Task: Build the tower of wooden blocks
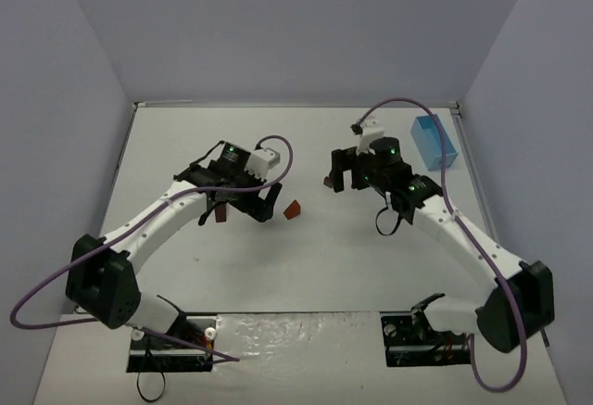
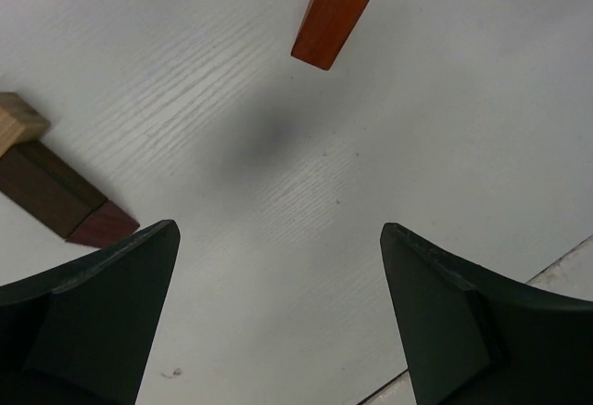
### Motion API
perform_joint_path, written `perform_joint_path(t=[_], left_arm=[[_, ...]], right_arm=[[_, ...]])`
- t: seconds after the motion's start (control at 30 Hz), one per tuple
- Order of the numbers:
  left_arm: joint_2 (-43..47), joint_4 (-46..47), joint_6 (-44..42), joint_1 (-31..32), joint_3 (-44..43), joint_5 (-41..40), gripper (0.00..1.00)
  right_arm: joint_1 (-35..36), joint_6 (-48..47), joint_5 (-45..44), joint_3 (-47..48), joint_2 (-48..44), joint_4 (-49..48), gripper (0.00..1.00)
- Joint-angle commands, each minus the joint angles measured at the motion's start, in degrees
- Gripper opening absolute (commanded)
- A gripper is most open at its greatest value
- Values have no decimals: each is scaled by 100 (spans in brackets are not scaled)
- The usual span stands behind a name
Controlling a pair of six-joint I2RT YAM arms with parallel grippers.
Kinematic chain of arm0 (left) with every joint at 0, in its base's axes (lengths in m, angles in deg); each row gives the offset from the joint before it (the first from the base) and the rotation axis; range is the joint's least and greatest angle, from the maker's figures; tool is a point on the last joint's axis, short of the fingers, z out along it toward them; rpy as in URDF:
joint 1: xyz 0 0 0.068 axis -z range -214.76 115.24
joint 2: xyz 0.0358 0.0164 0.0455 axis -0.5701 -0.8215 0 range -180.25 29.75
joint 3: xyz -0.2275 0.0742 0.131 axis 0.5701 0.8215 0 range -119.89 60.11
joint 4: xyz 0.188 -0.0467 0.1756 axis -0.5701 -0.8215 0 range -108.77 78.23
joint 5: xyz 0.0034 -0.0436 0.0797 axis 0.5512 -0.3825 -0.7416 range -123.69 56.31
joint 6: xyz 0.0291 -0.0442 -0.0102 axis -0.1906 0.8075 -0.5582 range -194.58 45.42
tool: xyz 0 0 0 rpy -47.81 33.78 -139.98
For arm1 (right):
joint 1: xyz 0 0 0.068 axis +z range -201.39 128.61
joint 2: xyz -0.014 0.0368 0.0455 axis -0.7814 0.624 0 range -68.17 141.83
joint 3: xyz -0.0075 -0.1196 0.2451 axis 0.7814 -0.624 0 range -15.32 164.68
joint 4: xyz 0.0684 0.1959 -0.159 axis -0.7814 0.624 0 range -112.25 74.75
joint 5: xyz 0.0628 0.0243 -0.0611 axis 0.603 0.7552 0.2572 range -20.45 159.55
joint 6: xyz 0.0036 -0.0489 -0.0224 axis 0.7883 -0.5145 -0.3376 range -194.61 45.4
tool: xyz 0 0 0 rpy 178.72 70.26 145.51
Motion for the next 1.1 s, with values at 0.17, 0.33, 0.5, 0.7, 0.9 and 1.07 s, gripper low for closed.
perform_joint_path(t=[0.17, 0.33, 0.5, 0.7, 0.9, 1.07], left_arm=[[-1643, 863, -1191, 559, -1152, -117, 88], [-2356, 963, -1371, 668, -1596, -107, 88], [-2810, 954, -1437, 732, -1927, -48, 87], [-3173, 936, -1404, 808, -2128, -176, 82], [-3347, 953, -1352, 817, -2180, -210, 71], [-3434, 936, -1222, 817, -2171, -179, 58]], right_arm=[[-146, 977, -922, -1339, -1984, 626, 97], [-153, 1132, -1114, -1484, -2477, 830, 98], [-168, 1202, -1162, -1491, -2611, 899, 99], [-177, 1154, -1233, -1454, -2525, 914, 99], [-177, 1059, -1285, -1411, -2438, 931, 99], [-177, 1011, -1294, -1372, -2408, 922, 99]])
